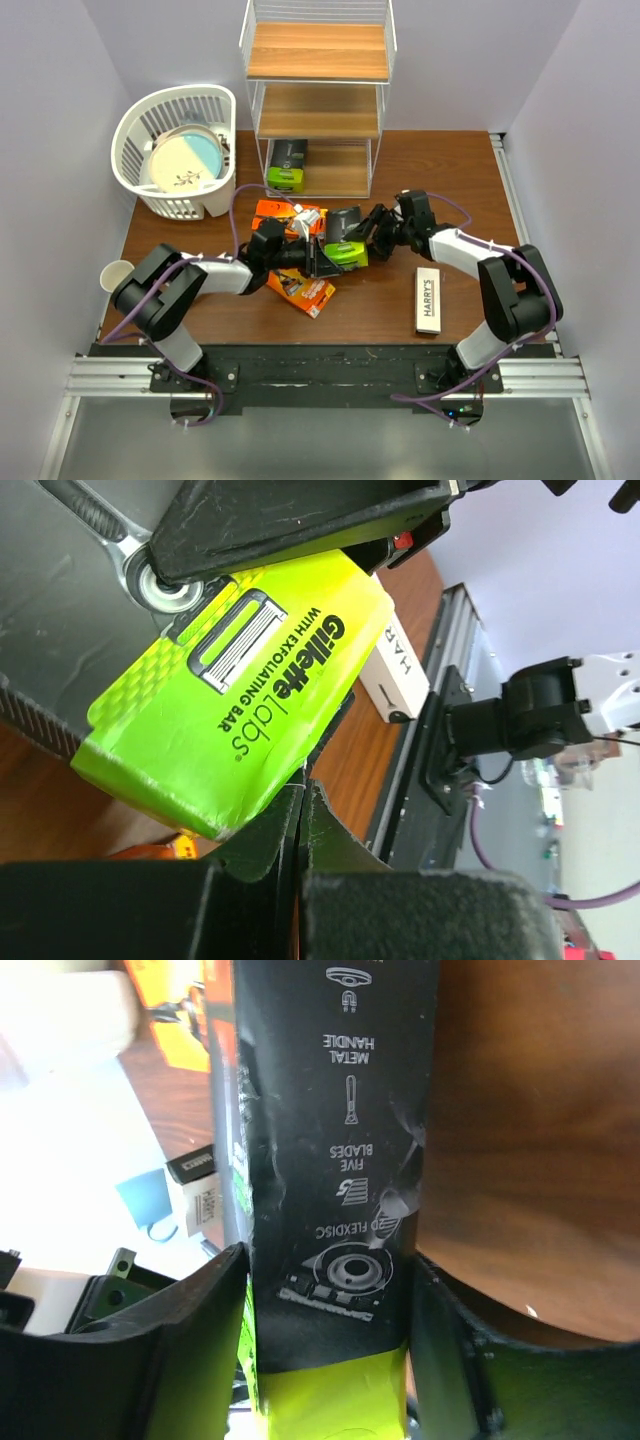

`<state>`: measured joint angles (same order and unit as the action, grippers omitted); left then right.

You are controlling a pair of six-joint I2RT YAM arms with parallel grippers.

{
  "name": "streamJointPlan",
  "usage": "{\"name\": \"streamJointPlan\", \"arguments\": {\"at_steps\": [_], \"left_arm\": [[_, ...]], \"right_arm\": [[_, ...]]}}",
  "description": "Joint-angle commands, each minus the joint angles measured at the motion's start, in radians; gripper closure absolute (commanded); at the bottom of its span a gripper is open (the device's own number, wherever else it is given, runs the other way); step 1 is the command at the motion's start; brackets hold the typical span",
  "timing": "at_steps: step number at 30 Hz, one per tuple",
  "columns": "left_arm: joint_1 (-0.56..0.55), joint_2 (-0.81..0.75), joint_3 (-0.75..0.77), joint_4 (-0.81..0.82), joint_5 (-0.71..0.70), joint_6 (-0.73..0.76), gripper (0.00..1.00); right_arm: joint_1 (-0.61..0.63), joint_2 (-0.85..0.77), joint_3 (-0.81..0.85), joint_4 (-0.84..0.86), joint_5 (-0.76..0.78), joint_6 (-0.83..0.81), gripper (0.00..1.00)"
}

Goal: Place and organize the shaving razors onto the shelf

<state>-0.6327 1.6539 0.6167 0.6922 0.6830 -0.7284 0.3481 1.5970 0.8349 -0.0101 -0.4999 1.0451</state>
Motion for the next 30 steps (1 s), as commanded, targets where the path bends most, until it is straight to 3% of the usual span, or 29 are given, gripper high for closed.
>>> {"name": "streamJointPlan", "arguments": {"at_steps": [1,9,13,21,30], "left_arm": [[-0.01,-0.037,0.089,-0.092,-0.028,0.119,1.0],[0.002,0.006,0.228,-0.239,-0.094,0.219,1.0],[0.007,0.014,0.308,-0.379,-0.196,0.305,1.0],[0.007,0.021,0.365,-0.476,-0.296,0.349,1.0],[0.008,0.096,0.475,-0.623,-0.719,0.383,1.0]], "right_arm": [[0.011,0.023,0.013,0.283,-0.071,0.0,0.48],[0.003,0.15,0.118,0.435,-0.08,0.044,0.53],[-0.014,0.17,0.158,0.479,-0.051,0.064,0.54],[-0.038,0.146,0.139,0.493,-0.008,0.067,0.58],[-0.043,0.233,0.15,0.605,0.057,0.081,0.55]]}}
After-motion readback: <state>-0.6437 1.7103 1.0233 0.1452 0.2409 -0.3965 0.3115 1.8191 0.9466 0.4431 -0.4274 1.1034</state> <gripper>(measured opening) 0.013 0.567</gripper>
